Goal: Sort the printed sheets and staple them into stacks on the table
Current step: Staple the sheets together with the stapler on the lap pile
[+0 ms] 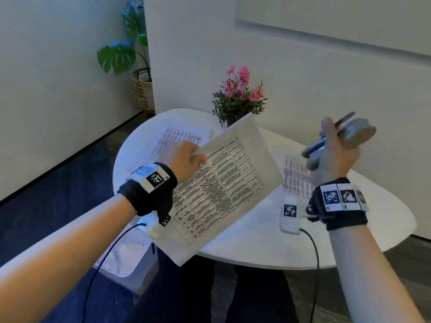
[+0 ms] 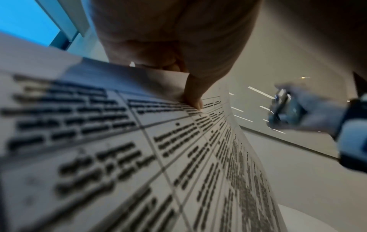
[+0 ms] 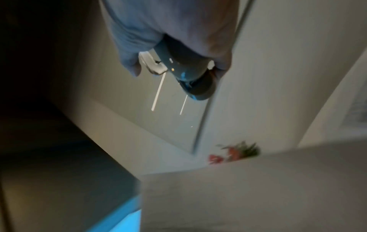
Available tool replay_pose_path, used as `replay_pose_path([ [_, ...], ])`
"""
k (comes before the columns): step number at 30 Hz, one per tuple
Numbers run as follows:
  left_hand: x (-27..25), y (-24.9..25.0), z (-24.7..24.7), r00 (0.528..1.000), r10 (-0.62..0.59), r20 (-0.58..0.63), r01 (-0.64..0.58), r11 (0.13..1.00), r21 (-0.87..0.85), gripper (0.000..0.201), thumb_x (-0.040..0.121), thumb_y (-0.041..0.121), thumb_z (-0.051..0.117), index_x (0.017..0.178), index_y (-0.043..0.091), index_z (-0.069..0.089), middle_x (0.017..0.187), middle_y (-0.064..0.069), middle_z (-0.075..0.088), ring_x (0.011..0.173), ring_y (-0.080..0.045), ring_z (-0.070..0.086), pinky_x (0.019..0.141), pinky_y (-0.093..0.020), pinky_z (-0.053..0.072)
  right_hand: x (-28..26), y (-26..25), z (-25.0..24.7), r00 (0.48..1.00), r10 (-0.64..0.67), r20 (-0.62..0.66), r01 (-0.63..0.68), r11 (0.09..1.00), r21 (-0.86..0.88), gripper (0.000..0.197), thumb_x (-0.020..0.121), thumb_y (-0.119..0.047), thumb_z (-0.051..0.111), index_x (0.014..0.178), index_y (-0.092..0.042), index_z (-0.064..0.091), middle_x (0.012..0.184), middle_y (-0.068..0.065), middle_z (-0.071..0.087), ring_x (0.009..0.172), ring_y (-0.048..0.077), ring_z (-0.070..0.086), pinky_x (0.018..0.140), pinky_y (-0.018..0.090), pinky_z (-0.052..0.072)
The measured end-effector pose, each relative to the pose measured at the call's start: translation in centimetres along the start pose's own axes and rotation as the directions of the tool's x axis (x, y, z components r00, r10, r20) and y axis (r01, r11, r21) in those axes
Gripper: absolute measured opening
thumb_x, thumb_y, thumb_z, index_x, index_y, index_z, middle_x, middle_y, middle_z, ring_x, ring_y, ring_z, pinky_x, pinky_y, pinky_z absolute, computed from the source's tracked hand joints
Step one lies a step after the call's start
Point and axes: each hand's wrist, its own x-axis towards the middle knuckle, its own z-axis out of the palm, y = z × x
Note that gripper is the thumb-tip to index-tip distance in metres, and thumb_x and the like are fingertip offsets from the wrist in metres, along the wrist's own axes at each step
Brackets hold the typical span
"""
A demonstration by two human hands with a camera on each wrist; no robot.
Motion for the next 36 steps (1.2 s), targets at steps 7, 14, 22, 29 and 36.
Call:
replay_pose_path([
  [7, -0.4, 2.1, 1.5, 0.994, 0.105, -0.001, -0.105, 0.994, 0.037, 0.030, 0.095, 0.040, 0.052, 0.089, 0.016, 0.068, 0.059, -0.001, 0.053, 0.051, -0.016, 0.047, 0.048, -0.024, 0.032, -1.8, -2.5, 5.8, 0.981, -0.122, 0.154, 0.111, 0.991, 0.076, 0.021, 0.088, -0.030, 0.066, 0.079, -0.011, 0.060, 0.065, -0.003, 0.066, 0.063, 0.017, 0.063, 0.063, 0.032, 0.052],
  [14, -0.6, 2.5, 1.9, 0.989, 0.147, 0.024, -0.149, 0.985, 0.091, 0.033, 0.095, 0.042, 0.049, 0.092, 0.015, 0.067, 0.060, 0.001, 0.053, 0.062, -0.023, 0.057, 0.058, -0.027, 0.043, -2.4, -0.9, 6.2, 0.975, -0.059, 0.214, 0.058, 0.998, 0.013, 0.032, 0.072, -0.045, 0.070, 0.074, -0.014, 0.062, 0.071, 0.005, 0.066, 0.072, 0.026, 0.061, 0.073, 0.041, 0.052],
  [22, -0.5, 2.7, 2.8, 0.983, 0.177, 0.042, -0.180, 0.979, 0.097, 0.033, 0.095, 0.042, 0.049, 0.099, 0.016, 0.069, 0.068, -0.006, 0.065, 0.065, -0.023, 0.058, 0.064, -0.028, 0.045, -3.2, -0.4, 6.7, 0.990, -0.011, 0.143, 0.005, 0.999, 0.040, 0.032, 0.087, -0.034, 0.066, 0.068, -0.012, 0.053, 0.050, -0.002, 0.056, 0.043, 0.012, 0.051, 0.048, 0.023, 0.044],
  [29, -0.5, 2.3, 3.9, 0.979, 0.186, 0.085, -0.196, 0.969, 0.148, 0.034, 0.096, 0.042, 0.048, 0.099, 0.016, 0.069, 0.067, -0.003, 0.063, 0.063, -0.022, 0.057, 0.063, -0.026, 0.042, -2.0, 1.9, 6.5, 0.994, 0.087, 0.066, -0.082, 0.994, -0.069, 0.035, 0.086, -0.041, 0.066, 0.069, -0.013, 0.053, 0.052, 0.000, 0.057, 0.043, 0.014, 0.053, 0.047, 0.023, 0.045],
  [36, 0.5, -1.8, 1.6, 0.994, -0.053, -0.090, 0.047, 0.996, -0.073, 0.040, 0.096, 0.037, 0.050, 0.116, 0.005, 0.063, 0.089, -0.012, 0.068, 0.078, -0.028, 0.064, 0.069, -0.029, 0.047, 2.0, 7.3, 2.7, 0.932, 0.358, 0.060, -0.199, 0.642, -0.741, 0.040, 0.085, -0.022, 0.061, 0.116, 0.001, 0.050, 0.095, 0.010, 0.060, 0.078, 0.023, 0.059, 0.062, 0.026, 0.041],
])
